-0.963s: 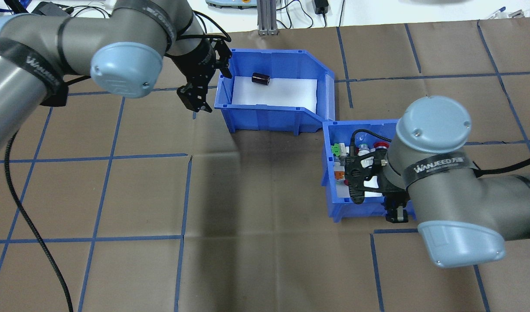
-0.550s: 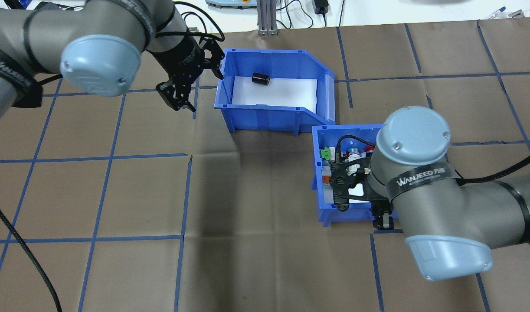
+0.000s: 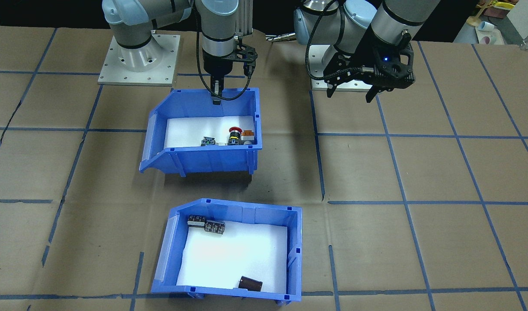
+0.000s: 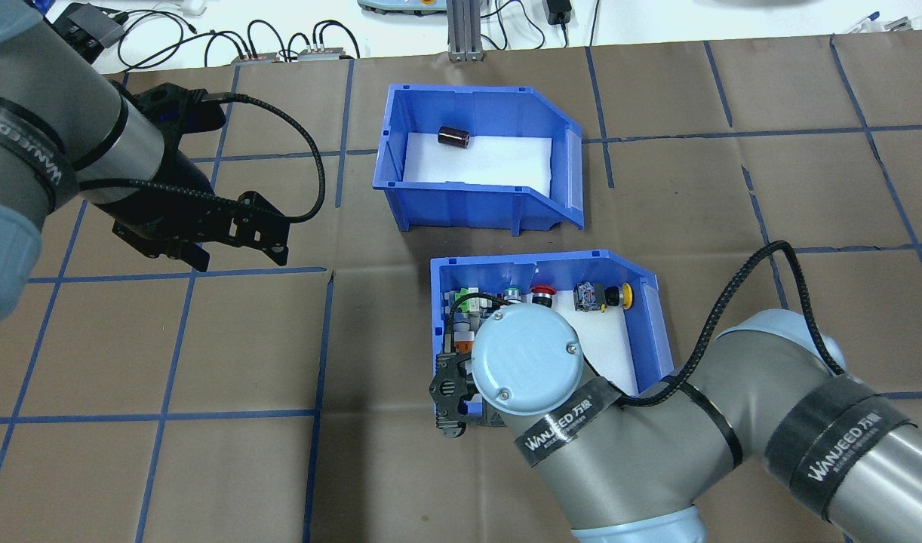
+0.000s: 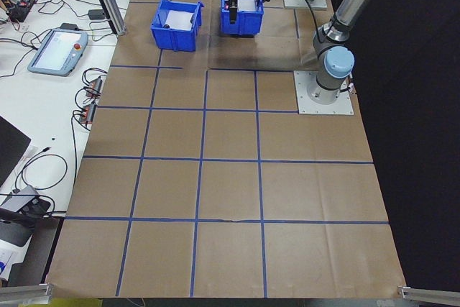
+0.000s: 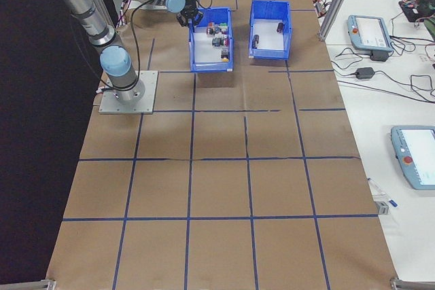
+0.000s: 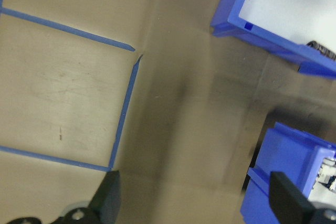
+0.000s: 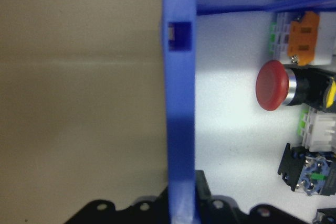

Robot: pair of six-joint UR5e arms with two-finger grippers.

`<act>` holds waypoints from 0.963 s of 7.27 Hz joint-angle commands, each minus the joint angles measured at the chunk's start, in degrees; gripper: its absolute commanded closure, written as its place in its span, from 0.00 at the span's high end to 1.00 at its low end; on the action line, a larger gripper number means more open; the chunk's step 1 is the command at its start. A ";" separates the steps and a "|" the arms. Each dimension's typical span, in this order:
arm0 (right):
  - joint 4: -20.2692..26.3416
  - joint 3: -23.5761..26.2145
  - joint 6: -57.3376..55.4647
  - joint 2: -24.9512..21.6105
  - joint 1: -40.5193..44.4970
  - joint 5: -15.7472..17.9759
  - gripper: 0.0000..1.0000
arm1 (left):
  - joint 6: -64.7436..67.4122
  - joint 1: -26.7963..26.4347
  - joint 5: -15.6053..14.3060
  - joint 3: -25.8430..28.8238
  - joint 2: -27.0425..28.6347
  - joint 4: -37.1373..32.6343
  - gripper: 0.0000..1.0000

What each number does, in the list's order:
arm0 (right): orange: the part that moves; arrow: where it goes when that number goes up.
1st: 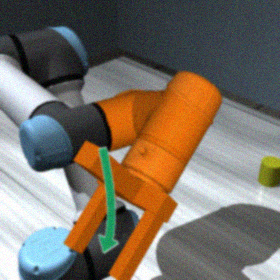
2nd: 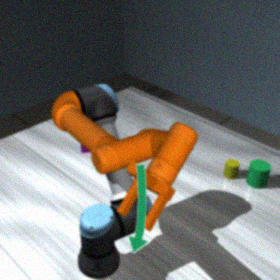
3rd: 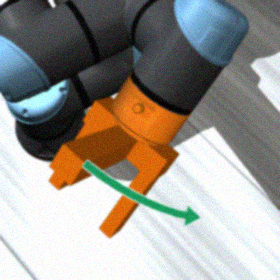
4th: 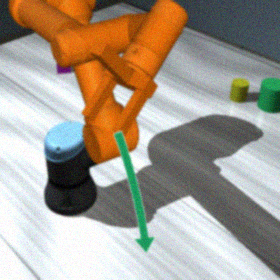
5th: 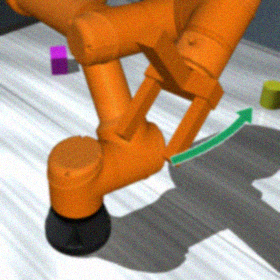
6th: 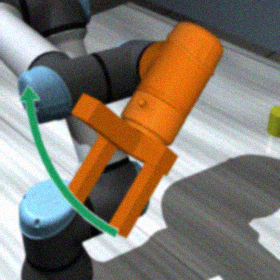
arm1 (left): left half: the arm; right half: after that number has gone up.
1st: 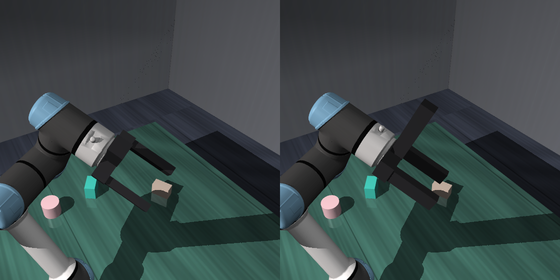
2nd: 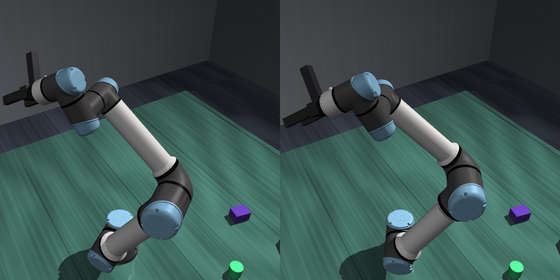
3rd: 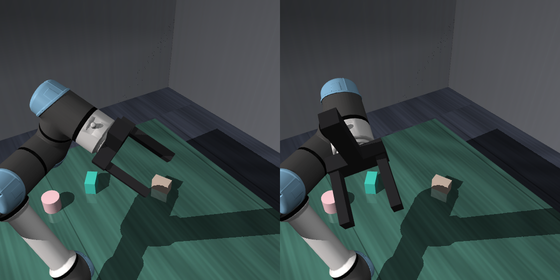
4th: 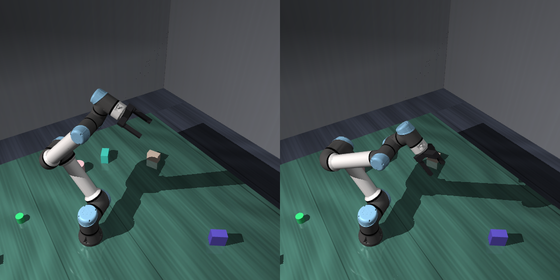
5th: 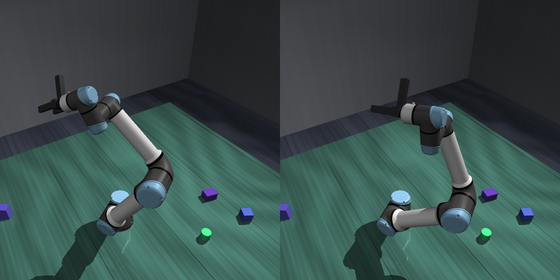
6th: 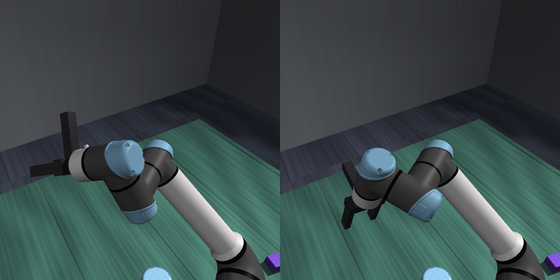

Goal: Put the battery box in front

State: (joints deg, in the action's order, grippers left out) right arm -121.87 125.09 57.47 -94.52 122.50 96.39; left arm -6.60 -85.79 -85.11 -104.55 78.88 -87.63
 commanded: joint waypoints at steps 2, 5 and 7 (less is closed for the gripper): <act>-0.13 -0.11 -2.28 1.36 1.95 -0.41 0.09 | -0.61 0.01 -5.60 -1.18 -0.83 -1.23 0.99; -0.21 -0.37 -4.03 1.10 2.83 -2.68 0.99 | 0.53 -0.26 -5.24 -1.09 -0.39 -1.05 0.99; 2.05 -5.88 -4.04 1.18 2.57 -2.70 1.00 | 0.53 -0.26 -5.33 -1.00 -0.57 -1.05 0.99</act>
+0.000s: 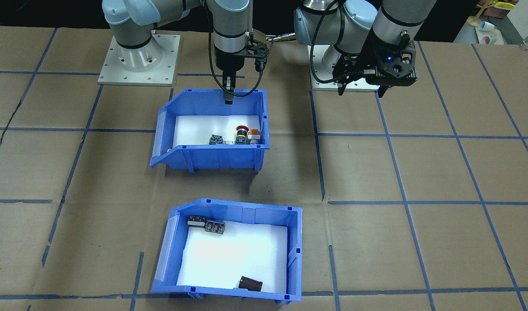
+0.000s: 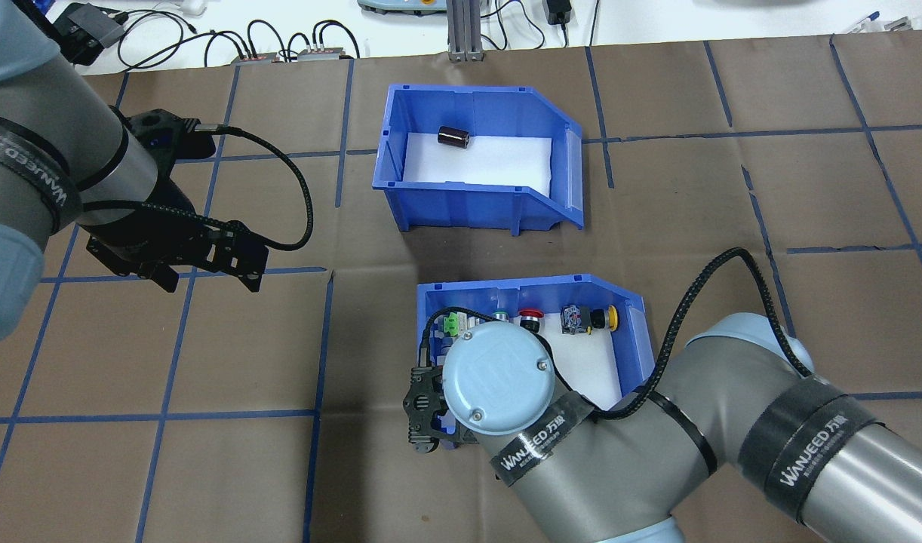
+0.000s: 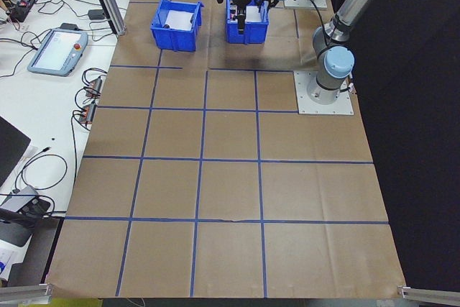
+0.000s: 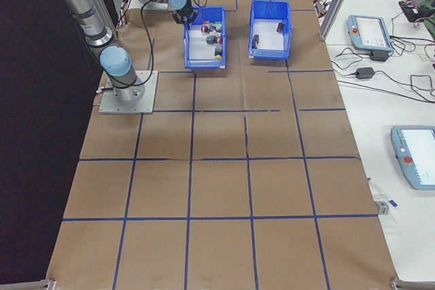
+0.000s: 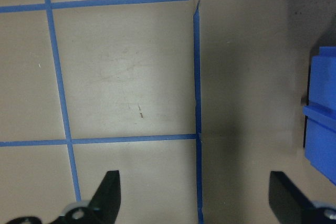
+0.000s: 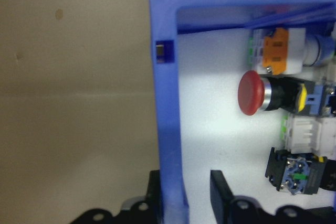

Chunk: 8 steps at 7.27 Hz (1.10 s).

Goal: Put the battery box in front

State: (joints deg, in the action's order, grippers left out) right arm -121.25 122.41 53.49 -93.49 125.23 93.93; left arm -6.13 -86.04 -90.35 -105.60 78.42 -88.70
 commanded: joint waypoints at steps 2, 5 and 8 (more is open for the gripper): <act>10.12 -7.00 -0.05 -1.59 -2.52 0.29 1.00 | 0.06 -0.01 0.17 -0.05 -0.11 0.01 0.99; 11.91 -7.62 -0.48 -5.20 -17.51 -0.85 1.00 | 0.06 -0.18 0.17 -0.05 -0.20 -0.07 0.99; 20.22 -13.92 -10.18 -5.30 -30.44 -4.43 1.00 | 0.24 -0.27 0.08 0.13 -0.29 0.10 0.99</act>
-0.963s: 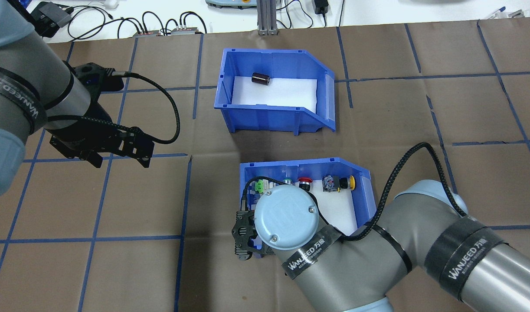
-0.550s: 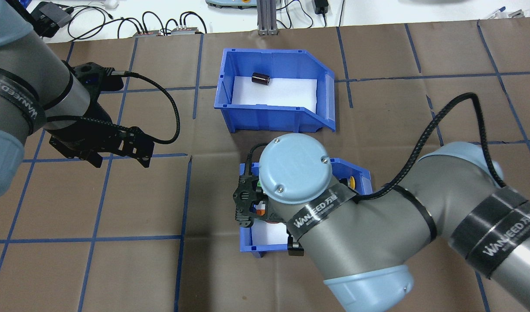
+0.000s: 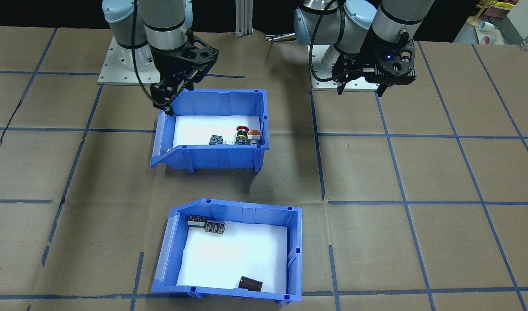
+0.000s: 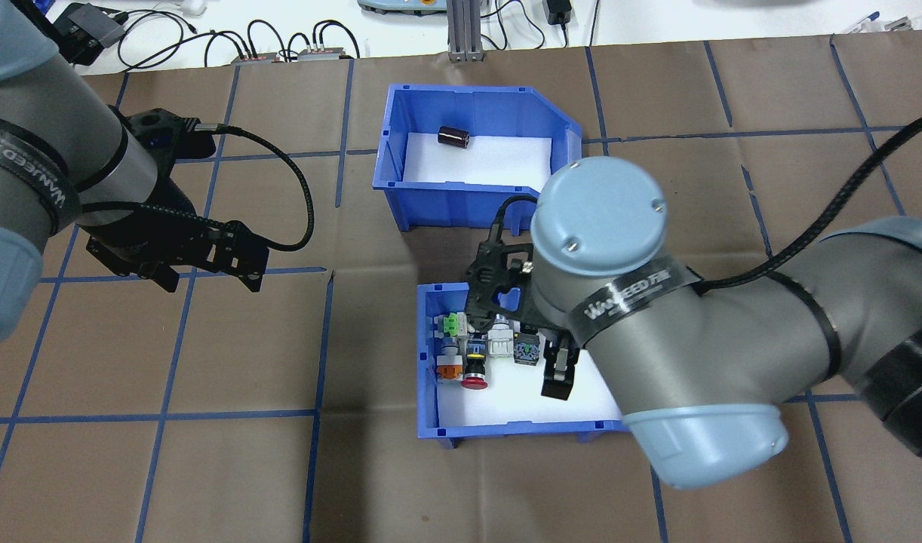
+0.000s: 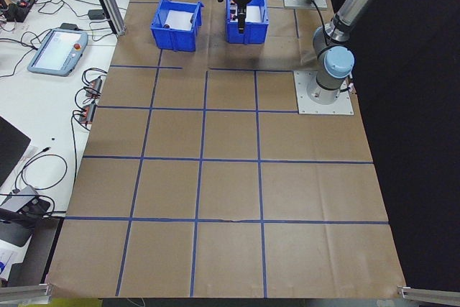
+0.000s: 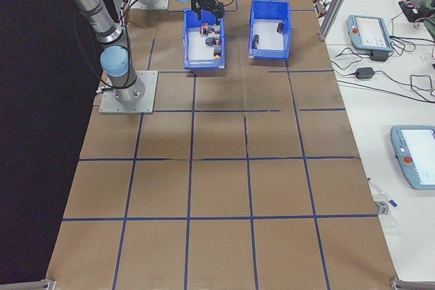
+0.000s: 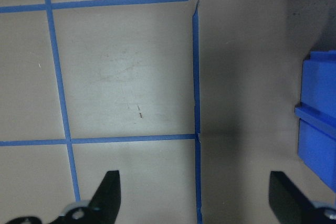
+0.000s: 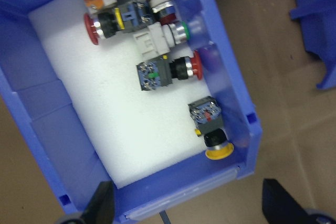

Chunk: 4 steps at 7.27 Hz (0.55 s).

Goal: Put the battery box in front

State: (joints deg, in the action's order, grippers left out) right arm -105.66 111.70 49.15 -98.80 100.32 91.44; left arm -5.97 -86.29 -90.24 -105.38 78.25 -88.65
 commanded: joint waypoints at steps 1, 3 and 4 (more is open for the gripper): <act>6.94 -5.85 -13.13 0.10 -8.88 -2.66 1.00 | 0.08 -0.02 0.06 0.09 -0.20 0.06 0.99; 7.05 -9.73 -32.35 1.49 -10.84 -1.97 1.00 | 0.16 -0.02 0.06 -0.18 -0.20 0.06 0.99; 7.49 -12.01 -39.06 3.42 -10.84 -2.05 1.00 | 0.16 -0.02 0.06 -0.26 -0.29 0.06 0.99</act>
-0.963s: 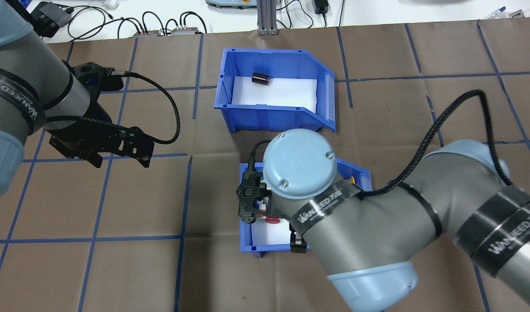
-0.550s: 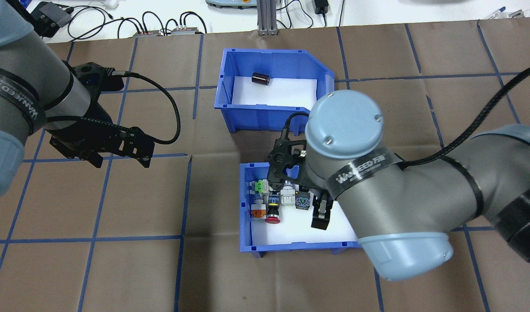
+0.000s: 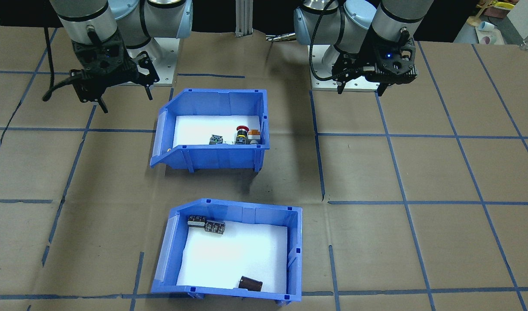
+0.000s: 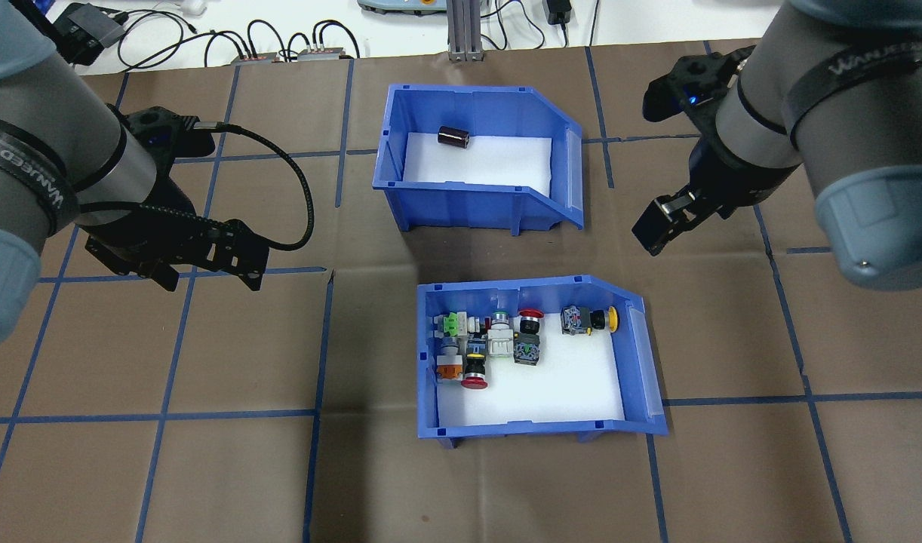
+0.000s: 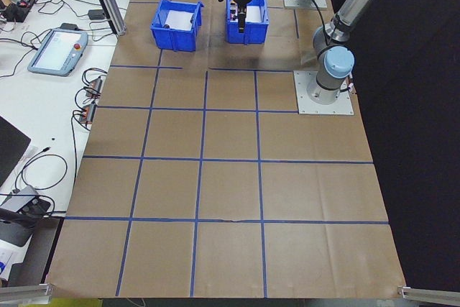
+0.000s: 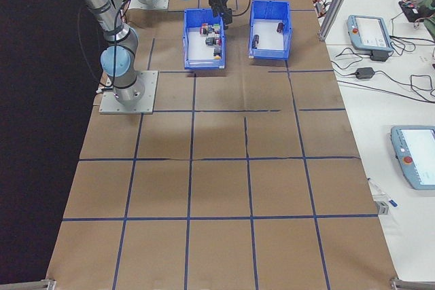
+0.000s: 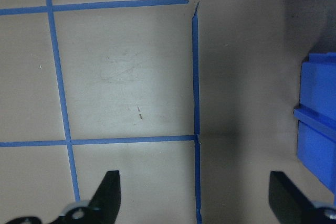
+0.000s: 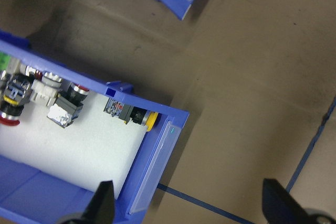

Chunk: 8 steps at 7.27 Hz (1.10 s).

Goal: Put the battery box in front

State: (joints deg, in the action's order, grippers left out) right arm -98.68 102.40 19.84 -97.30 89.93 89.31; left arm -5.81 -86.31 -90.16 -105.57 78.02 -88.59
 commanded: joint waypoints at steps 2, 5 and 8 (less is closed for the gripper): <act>0.59 -9.38 -19.39 7.27 -0.54 0.07 1.00 | 0.01 0.00 0.07 -0.08 0.11 0.00 0.99; 4.89 -10.20 -22.39 9.32 -0.54 0.25 1.00 | 0.01 0.00 0.07 -0.16 0.20 0.00 0.99; 6.48 -10.64 -23.01 9.06 -0.54 0.34 1.00 | 0.10 0.00 0.07 -0.17 0.55 0.09 0.99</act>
State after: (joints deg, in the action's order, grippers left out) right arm -92.47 91.90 -3.13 -88.20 89.39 89.67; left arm -5.74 -86.31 -90.09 -105.73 78.41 -88.51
